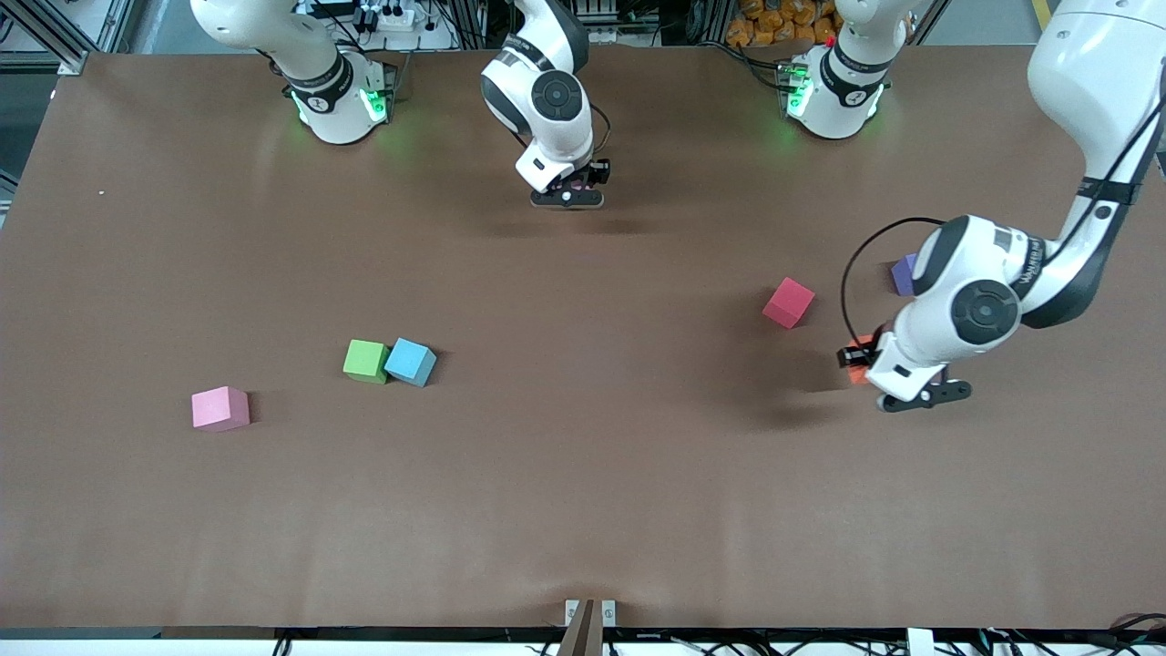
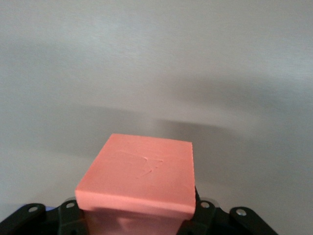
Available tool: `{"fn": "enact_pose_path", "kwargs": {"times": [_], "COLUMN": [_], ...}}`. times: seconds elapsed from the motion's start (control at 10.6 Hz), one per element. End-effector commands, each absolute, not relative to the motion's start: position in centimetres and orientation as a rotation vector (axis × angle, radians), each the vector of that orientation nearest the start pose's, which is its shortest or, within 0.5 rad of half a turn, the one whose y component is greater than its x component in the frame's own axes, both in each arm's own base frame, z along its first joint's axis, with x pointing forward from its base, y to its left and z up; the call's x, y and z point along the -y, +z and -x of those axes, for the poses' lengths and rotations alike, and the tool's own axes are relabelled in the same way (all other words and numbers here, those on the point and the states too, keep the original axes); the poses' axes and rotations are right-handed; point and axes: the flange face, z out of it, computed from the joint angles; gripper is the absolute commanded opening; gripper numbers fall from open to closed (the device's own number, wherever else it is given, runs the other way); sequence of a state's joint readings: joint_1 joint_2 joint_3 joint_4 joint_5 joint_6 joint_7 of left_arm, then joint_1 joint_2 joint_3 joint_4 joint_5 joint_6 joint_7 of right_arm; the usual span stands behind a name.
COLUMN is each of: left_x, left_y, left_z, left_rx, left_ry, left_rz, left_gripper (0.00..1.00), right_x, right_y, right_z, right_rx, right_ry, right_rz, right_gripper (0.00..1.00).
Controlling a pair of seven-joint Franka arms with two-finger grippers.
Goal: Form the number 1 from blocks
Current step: 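Grasp the orange cube while the right gripper places pink below green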
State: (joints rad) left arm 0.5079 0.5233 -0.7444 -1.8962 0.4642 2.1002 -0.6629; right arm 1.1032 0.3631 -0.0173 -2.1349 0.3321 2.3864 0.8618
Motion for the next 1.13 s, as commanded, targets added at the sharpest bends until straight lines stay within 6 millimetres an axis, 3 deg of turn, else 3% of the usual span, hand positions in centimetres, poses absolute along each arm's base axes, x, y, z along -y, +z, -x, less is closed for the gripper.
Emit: {"fn": "enact_pose_path", "kwargs": {"times": [0.0,0.19,0.47,0.66,1.03], "left_x": [13.4,15.6,16.2,16.2,16.5], "left_y": [28.5,28.3,27.8,27.7,27.6], "left_z": [-59.0,-58.4,-58.2,-58.2,-58.1], "left_rx": [0.371,0.393,0.406,0.408,0.399], "left_ry": [0.185,0.184,0.197,0.202,0.204], "left_rz": [3.033,3.026,3.024,3.024,3.025], "left_gripper": [0.00,0.00,0.00,0.00,0.00], "right_x": [-49.7,-49.7,-49.7,-49.7,-49.6], "right_y": [22.7,22.6,22.6,22.6,23.3], "right_z": [-25.1,-25.1,-25.1,-25.1,-25.5], "right_rx": [-0.044,-0.033,-0.025,-0.023,-0.012], "right_ry": [0.357,0.351,0.348,0.348,0.327], "right_rz": [3.104,3.109,3.111,3.111,3.108], "right_gripper": [0.63,0.63,0.66,1.00,1.00]}}
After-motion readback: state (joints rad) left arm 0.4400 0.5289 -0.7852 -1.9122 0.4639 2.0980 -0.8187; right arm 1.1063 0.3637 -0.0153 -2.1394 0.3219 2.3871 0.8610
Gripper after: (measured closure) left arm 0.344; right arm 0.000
